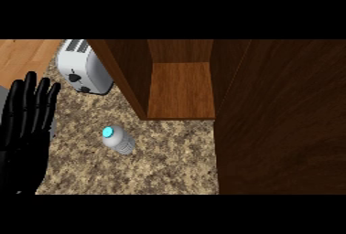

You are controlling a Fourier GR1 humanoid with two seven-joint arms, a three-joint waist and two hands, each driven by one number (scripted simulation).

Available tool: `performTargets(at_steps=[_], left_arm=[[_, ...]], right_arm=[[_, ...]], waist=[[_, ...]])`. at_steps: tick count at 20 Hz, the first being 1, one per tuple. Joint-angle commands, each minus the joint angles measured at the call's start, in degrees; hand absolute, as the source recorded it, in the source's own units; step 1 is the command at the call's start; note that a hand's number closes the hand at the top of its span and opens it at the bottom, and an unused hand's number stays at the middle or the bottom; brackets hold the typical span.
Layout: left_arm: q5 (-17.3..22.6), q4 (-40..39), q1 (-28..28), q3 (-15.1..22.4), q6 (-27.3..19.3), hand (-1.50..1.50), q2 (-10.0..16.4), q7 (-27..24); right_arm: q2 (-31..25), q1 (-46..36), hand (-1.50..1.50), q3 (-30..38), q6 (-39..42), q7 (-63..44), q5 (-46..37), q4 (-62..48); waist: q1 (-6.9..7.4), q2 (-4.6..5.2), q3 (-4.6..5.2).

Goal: Pick up the bottled water, place it into the cabinet and close the cabinet

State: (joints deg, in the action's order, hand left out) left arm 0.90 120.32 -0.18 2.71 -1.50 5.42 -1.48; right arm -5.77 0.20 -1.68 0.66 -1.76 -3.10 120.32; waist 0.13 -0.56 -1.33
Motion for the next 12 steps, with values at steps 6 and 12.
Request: performTargets(at_steps=[6,12], left_arm=[[-11.3,8.6,4.9,1.5,-5.8,-1.5,0.0,8.3],[-1.5,12.7,7.4,11.2,-18.2,-1.5,-5.3,16.4]], right_arm=[[0.9,13.6,-1.5,0.0,2.8,5.4,2.9,9.1],[-0.9,14.4,-1.5,-6.4,8.0,-8.3,11.9,16.7]], waist=[[-0.32,0.32,1.28],[-0.28,0.31,1.31]])
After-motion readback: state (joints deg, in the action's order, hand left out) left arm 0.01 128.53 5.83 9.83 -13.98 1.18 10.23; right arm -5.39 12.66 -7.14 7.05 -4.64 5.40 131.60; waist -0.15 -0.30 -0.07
